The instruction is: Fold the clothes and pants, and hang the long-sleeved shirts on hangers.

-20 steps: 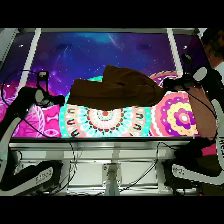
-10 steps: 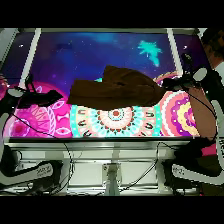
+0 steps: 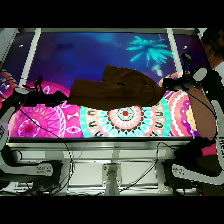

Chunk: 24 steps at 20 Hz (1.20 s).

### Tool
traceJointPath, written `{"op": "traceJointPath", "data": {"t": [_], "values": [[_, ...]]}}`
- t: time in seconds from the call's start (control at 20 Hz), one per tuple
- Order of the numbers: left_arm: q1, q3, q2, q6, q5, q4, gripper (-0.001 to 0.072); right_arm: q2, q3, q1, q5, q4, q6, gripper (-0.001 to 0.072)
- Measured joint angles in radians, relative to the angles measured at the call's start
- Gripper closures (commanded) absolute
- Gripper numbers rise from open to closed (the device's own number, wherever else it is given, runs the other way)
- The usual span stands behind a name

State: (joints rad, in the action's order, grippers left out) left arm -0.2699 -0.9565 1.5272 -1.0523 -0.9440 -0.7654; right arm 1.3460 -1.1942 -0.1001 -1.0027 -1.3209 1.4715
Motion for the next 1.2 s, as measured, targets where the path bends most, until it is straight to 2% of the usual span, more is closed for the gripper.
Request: {"op": "traceJointPath", "data": {"t": [0.45, 0.5, 0.6, 0.65, 0.7, 0.9, 1.2], "values": [[0.062, -0.008, 0.038, 0.009, 0.008, -0.045, 0.0226, 0.0, 0.0, 0.0, 0.0, 0.001, 0.0, 0.0697], [0.07, -0.008, 0.043, 0.009, 0.016, -0.047, 0.0257, 0.0, 0.0, 0.0, -0.001, 0.001, 0.0, 0.0696], [0.084, -0.008, 0.048, 0.009, 0.053, -0.055, 0.0535, 0.0, 0.0, 0.0, -0.001, 0.001, 0.0, 0.0696], [0.088, -0.007, 0.051, 0.009, 0.076, -0.058, 0.0641, 0.0, 0.0, 0.0, -0.002, 0.001, 0.0, 0.0697], [0.091, -0.007, 0.052, 0.009, 0.097, -0.054, 0.0688, 0.0, 0.0, 0.0, -0.002, 0.001, 0.0, 0.0696], [0.098, -0.011, 0.053, 0.009, 0.165, 0.021, 0.0688, -0.002, 0.0, 0.0, -0.008, 0.003, 0.0, 0.0696], [0.087, -0.084, -0.053, 0.039, 0.175, 0.157, 0.0688, -0.079, -0.003, -0.005, -0.016, -0.016, 0.0, 0.0697]]}}
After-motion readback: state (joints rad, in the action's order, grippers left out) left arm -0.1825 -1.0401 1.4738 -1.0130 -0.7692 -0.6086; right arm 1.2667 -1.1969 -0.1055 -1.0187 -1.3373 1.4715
